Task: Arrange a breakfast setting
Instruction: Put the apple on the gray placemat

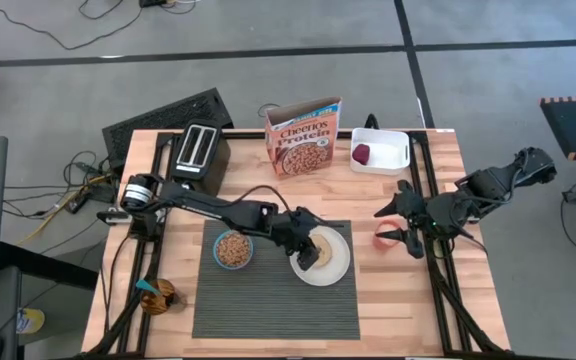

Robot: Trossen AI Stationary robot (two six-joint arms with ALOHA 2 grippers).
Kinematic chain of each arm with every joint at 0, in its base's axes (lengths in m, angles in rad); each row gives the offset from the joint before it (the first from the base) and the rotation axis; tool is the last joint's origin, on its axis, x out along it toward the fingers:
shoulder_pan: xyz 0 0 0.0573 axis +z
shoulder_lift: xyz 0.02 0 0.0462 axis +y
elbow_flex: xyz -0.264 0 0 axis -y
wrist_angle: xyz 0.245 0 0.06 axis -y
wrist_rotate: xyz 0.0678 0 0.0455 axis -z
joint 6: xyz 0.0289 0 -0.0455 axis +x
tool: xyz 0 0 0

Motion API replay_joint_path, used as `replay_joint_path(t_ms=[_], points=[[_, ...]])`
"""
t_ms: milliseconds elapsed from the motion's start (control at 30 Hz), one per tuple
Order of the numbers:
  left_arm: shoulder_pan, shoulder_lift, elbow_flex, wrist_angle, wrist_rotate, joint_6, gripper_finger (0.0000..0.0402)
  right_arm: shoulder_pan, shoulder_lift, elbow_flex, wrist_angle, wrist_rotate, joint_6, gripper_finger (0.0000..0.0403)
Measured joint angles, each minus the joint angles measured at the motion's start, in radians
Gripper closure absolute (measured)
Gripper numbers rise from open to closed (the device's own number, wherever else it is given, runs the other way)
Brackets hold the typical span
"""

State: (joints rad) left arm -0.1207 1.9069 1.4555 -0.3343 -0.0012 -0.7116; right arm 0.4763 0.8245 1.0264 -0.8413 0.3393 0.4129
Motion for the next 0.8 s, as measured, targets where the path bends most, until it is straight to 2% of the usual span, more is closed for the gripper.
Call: replay_joint_path(t_ms=[233, 467, 633, 800], points=[[-0.006, -0.063, 0.07, -0.016, -0.012, 0.019, 0.0205, -0.015, -0.002, 0.0, -0.025, 0.001, -0.029, 0.0131], [-0.022, -0.153, 0.082, -0.02, -0.031, 0.037, 0.0205, -0.061, -0.002, 0.0, -0.02, 0.006, -0.099, 0.0131], [-0.035, -0.244, 0.083, -0.07, -0.051, 0.114, 0.0205, -0.121, -0.002, 0.0, -0.011, 0.084, -0.054, 0.0131], [-0.037, -0.349, 0.082, -0.139, -0.058, 0.24, 0.0205, -0.189, 0.0, 0.0, 0.041, 0.11, -0.014, 0.0131]])
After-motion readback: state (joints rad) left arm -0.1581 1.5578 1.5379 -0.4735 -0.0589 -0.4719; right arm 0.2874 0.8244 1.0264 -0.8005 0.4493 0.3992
